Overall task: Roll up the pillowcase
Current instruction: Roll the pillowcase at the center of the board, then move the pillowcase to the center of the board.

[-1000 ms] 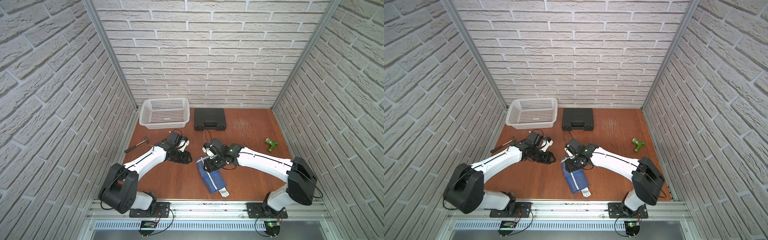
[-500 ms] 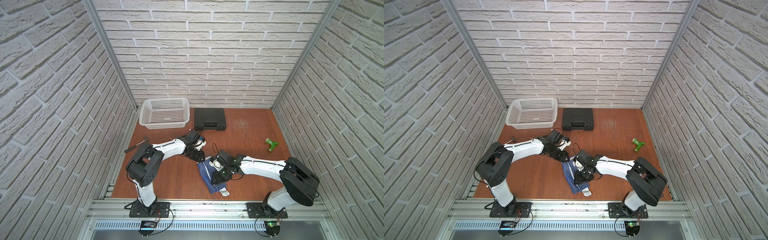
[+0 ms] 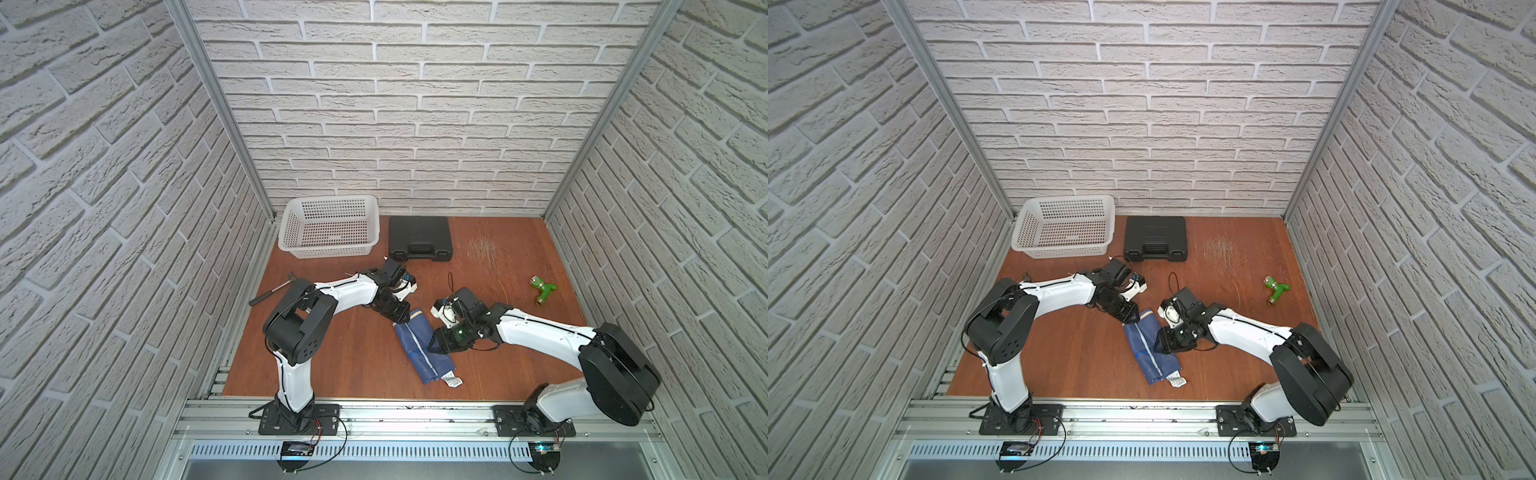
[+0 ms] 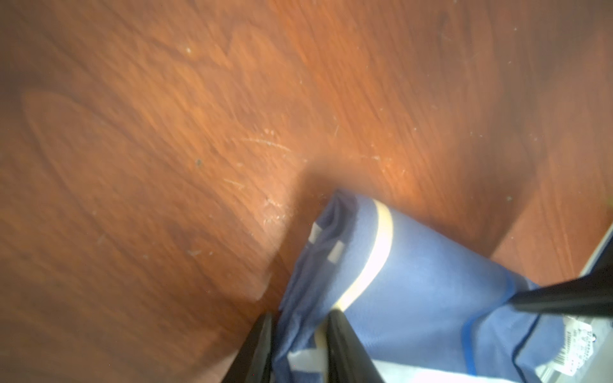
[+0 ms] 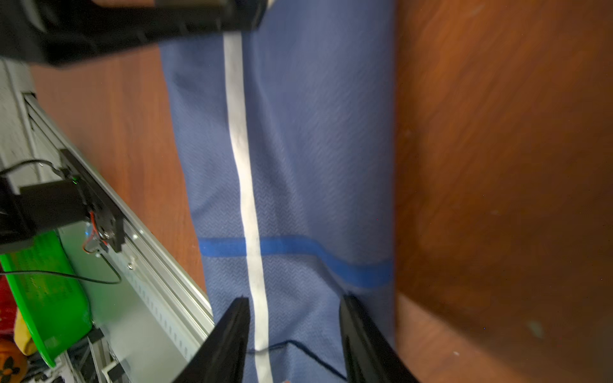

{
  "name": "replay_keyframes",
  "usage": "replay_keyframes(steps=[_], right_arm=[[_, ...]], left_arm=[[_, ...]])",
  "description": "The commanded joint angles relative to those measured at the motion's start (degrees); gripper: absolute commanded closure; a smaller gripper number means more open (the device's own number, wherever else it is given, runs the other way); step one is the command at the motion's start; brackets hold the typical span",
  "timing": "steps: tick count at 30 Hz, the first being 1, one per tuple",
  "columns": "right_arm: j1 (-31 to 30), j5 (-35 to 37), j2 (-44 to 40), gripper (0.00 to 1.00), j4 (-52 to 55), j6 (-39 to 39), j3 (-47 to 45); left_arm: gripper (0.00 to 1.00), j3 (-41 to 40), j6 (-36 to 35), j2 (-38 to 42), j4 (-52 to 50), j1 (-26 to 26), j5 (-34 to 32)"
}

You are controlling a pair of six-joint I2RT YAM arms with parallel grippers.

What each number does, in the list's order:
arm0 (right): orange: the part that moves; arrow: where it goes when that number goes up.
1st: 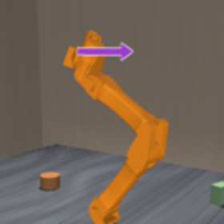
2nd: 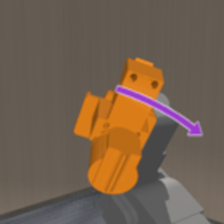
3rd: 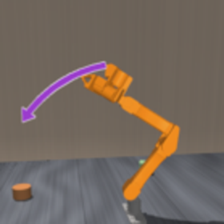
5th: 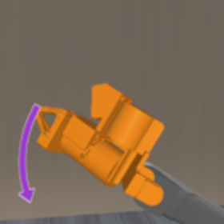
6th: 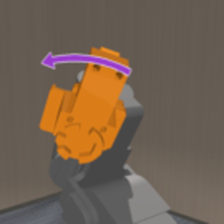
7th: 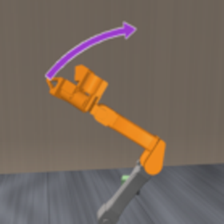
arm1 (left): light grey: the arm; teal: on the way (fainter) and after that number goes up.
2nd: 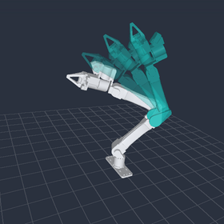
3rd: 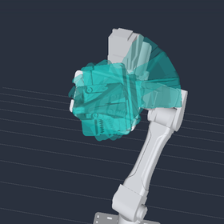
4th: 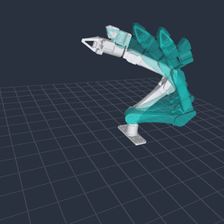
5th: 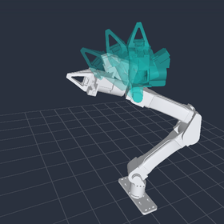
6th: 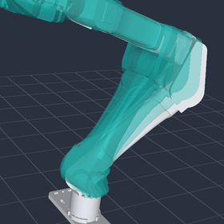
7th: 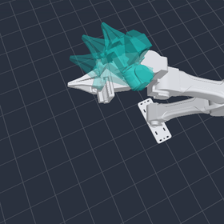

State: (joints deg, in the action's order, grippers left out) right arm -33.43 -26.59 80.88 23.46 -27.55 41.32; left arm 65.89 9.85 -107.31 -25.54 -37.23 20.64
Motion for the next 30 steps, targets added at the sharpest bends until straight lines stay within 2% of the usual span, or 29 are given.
replay_keyframes(steps=[1, 4, 8, 17, 20, 25, 30], right_arm=[[3.5, -2.8, -1.7, 0.47, 0.5, 2.9, 1.6], [6.6, -5.2, 1.4, 0.46, -0.1, 4.3, 1.9], [7.5, -7.2, 5.4, 0.44, -1.3, 5.7, 1.9], [7.5, -12.1, 10.9, 0.47, -13.7, -2.6, -3.0], [6.8, -12.9, 12.1, 0.49, -17.1, -5.3, -4.4], [4.3, -14.7, 14.9, 0.52, -21.9, -8.4, -3.6], [1.6, -16.4, 18.3, 0.51, -24.4, -10.4, 0.1]], left_arm=[[0.68, 0.9, -3.0, -3.3, -1.4, 0.5, -2.5], [0.67, 2.8, -3.6, -3.7, -1.8, 1.5, -1.9], [0.62, 5.6, -3.3, -3.1, -3.0, 3.1, -0.5], [0.36, 7.9, 4.6, 3.6, -4.6, 7.0, 2.1], [0.30, 3.9, 12.3, 9.2, -3.9, 7.2, -0.2], [0.23, -8.1, 27.2, 21.9, -0.8, 5.0, -3.6], [0.26, -17.0, 33.6, 29.2, 0.4, 2.5, -3.9]])
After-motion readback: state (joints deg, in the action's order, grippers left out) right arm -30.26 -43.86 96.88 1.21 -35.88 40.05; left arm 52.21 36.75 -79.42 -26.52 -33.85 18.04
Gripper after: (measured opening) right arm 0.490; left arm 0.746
